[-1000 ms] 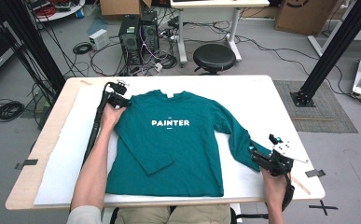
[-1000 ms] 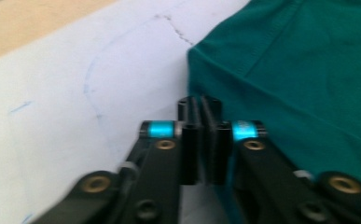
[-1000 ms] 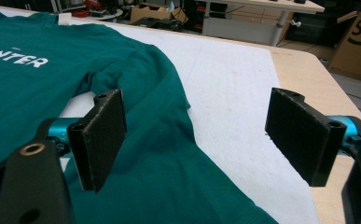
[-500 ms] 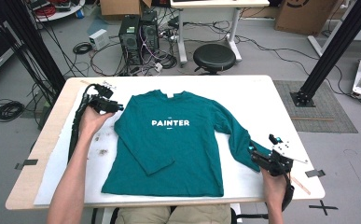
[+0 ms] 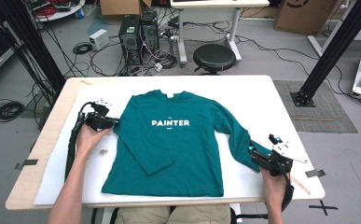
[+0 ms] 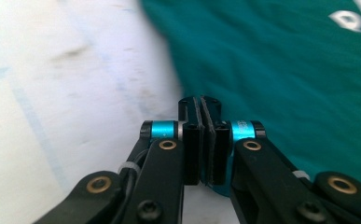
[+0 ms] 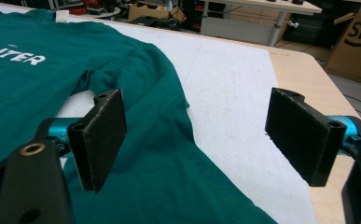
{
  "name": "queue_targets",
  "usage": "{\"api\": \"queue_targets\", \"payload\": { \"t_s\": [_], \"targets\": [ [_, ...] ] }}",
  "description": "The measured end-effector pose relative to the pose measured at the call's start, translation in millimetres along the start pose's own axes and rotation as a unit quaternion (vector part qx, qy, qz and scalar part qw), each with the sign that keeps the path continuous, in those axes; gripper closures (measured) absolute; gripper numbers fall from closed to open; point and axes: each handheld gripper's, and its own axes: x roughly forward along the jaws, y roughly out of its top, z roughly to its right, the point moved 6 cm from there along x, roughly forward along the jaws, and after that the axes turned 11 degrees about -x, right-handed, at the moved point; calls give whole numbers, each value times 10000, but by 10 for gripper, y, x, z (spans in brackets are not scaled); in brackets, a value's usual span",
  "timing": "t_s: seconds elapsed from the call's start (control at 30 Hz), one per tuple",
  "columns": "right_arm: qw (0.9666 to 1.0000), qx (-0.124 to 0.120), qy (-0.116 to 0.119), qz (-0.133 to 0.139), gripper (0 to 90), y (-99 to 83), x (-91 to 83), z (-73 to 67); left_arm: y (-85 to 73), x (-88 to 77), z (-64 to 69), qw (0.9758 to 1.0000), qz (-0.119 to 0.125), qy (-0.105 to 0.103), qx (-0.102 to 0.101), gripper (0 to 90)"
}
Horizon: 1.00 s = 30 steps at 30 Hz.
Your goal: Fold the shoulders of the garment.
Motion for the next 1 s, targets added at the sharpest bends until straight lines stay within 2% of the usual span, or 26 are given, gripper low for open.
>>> {"api": "queue_targets", "payload": {
  "t_s": [0.1, 0.17, 0.2, 0.23, 0.27, 0.4, 0.53, 0.6, 0.67, 0.7, 0.73, 0.77, 0.8, 0.83, 0.9, 1.0],
  "targets": [
    [10000, 16, 12, -9, 208, 0, -1, -6, 16, -27, -42, 9996, 124, 205, -125, 876],
    [10000, 4, 5, 5, 208, 1, 0, -3, 10, -58, -15, 9997, 95, 145, -154, 869],
    [10000, 3, 3, 7, 208, 1, -1, -2, 4, -90, 12, 9997, 125, 163, -139, 833],
    [10000, 19, 5, -6, 208, -2, -2, -2, -9, -131, 40, 9997, 166, 151, -104, 748],
    [10000, 18, 6, -11, 208, -2, -3, -1, -38, -181, 79, 9997, 179, 74, -128, 696],
    [10000, -19, -9, -17, 208, 0, 0, -4, -253, -367, 244, 9992, 345, -167, -114, 649],
    [10000, -4, -18, -34, 208, -1, 2, -10, -470, -439, 383, 9989, 285, -355, -72, 645],
    [10000, -25, -25, -30, 208, 1, 3, -10, -541, -439, 437, 9992, 222, -328, -18, 644],
    [10000, 0, -19, -34, 208, 0, 1, -13, -600, -410, 468, 9994, 152, -298, -50, 644],
    [10000, -1, -17, -32, 208, 0, 1, -11, -635, -390, 475, 9997, 91, -244, -42, 648],
    [10000, -28, -21, -19, 208, 0, 0, -7, -659, -377, 486, 9996, 149, -247, -56, 683],
    [10000, 2, -24, -39, 209, -3, -4, -9, -677, -388, 495, 9992, 180, -348, -34, 730],
    [10000, -3, -24, -28, 208, -2, -2, -7, -691, -405, 513, 9992, 201, -352, 45, 821],
    [10000, 0, -22, -28, 208, -2, -3, -7, -704, -416, 515, 9995, 214, -173, 149, 871],
    [10000, -9, -18, -27, 208, -2, -3, -6, -728, -444, 502, 9995, 298, -95, 93, 878],
    [10000, 22, -3, -11, 208, -1, -4, -10, -768, -469, 451, 9992, 353, -177, -44, 879]
  ]
}}
